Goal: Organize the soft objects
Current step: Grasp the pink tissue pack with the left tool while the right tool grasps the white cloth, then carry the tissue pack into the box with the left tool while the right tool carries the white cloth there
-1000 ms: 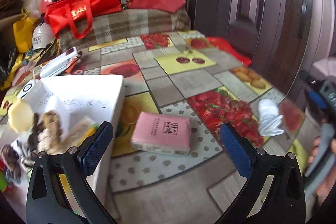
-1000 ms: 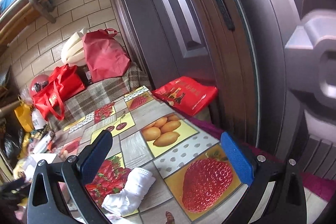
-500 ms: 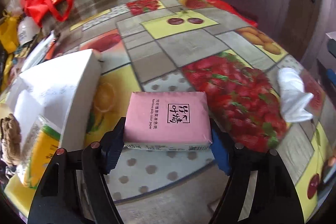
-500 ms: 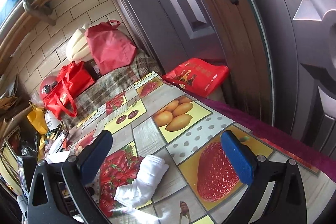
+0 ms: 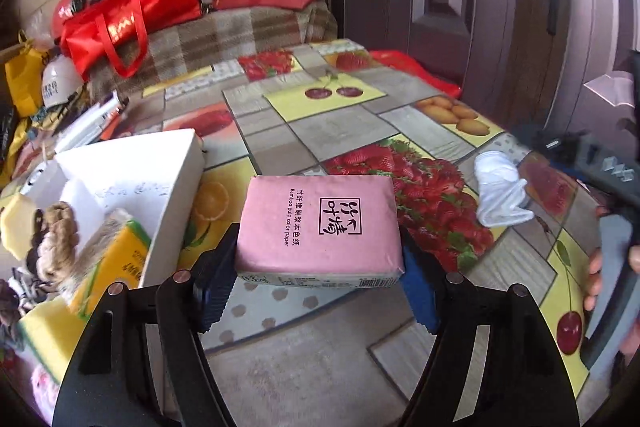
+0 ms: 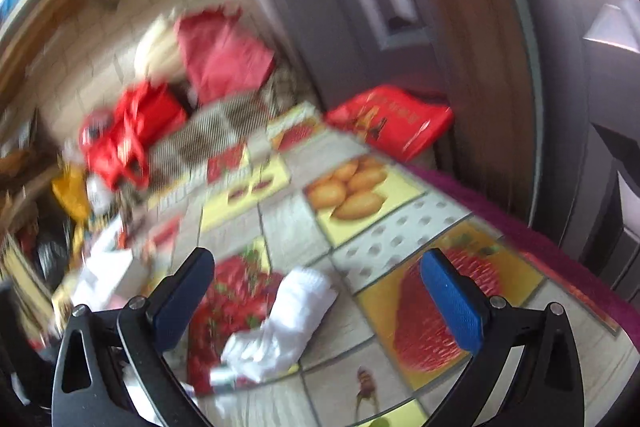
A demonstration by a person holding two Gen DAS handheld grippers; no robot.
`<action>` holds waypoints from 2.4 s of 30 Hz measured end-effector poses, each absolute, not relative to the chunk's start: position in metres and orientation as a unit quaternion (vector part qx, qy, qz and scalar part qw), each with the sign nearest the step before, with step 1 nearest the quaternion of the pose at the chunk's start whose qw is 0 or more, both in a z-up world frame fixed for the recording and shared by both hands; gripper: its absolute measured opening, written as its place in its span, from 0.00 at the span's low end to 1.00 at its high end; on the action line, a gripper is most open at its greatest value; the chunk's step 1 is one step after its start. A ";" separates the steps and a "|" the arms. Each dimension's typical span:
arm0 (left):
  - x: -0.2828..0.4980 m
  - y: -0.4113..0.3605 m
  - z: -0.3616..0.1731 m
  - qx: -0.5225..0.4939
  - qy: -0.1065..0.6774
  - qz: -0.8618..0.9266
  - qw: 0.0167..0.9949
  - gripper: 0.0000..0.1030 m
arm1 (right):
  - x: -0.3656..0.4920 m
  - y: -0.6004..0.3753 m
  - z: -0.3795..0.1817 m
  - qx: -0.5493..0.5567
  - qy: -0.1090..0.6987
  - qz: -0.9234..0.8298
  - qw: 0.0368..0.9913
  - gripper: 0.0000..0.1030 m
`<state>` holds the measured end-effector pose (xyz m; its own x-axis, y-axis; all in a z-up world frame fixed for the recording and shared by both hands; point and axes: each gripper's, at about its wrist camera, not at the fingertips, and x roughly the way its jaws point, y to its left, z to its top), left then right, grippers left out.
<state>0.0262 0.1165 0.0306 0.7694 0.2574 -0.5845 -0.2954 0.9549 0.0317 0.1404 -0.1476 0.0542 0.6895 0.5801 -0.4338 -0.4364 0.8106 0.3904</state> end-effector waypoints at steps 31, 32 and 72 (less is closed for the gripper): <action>-0.037 0.114 0.046 -0.035 0.221 0.156 0.962 0.71 | 0.067 -0.079 0.070 -0.034 0.194 0.356 0.913 0.33; -0.040 0.113 0.047 -0.032 0.214 0.157 0.964 0.72 | 0.063 -0.079 0.071 -0.036 0.184 0.356 0.916 0.33; -0.091 0.146 0.052 -0.047 0.177 0.199 0.963 0.72 | 0.011 -0.029 0.074 -0.061 0.147 0.433 0.887 0.34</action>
<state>-0.0913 0.1457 0.0521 0.8582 0.3656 -0.3602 -0.3992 0.9166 -0.0207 0.0113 -0.0286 0.0739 0.5823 0.7500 -0.3138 -0.7860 0.6179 0.0183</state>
